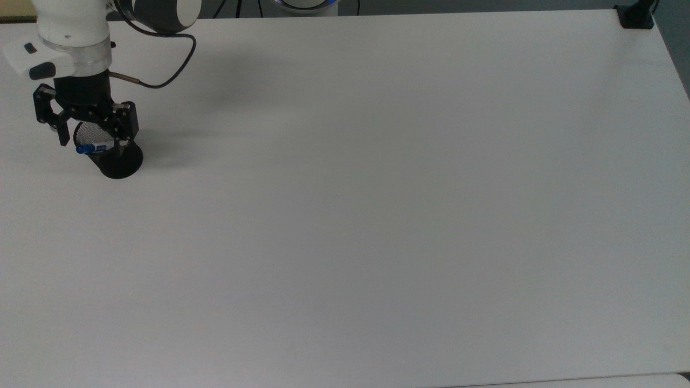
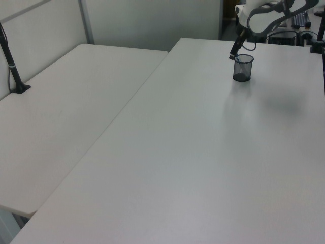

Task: Remove the marker
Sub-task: 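Close the gripper on the blue-capped marker inside the cup, then lift the marker up out of the mesh cup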

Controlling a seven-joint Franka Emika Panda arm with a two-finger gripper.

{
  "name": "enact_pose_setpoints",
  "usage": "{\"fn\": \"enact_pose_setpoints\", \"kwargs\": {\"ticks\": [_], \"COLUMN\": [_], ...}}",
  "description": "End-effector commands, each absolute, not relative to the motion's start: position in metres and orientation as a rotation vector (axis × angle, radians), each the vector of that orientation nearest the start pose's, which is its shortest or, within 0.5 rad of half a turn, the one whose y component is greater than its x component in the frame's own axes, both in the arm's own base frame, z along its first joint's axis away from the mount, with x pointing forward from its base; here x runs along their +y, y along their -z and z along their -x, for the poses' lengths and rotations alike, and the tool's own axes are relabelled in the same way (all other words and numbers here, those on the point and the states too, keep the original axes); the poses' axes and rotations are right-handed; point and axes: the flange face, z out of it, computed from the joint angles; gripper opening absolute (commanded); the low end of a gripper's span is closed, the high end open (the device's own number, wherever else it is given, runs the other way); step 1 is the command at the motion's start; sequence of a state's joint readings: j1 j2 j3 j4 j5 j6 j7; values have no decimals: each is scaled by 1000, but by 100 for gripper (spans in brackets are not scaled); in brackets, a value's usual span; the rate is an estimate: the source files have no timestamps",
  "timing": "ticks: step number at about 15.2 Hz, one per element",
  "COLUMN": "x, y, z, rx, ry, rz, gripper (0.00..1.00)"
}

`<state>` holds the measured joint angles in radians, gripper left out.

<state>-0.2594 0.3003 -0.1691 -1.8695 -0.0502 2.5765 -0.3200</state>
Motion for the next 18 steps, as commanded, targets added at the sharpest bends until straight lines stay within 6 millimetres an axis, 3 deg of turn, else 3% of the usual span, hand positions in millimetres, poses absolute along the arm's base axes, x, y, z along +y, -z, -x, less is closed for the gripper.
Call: {"fn": "enact_pose_setpoints", "kwargs": {"ticks": [1, 3, 4, 6, 11, 16, 18], "x": [-266, -267, -268, -268, -265, -243, -213], "y": [-393, -397, -403, -420, -489, -573, -583], "z": [-611, -611, -611, -611, -600, -574, -581], "rx": [321, 378, 402, 406, 413, 408, 337], "ry": [722, 746, 767, 805, 869, 815, 725], "rz": [3248, 3221, 3203, 3194, 3169, 3107, 3096], "gripper": [51, 5, 0, 0, 0, 0, 0]}}
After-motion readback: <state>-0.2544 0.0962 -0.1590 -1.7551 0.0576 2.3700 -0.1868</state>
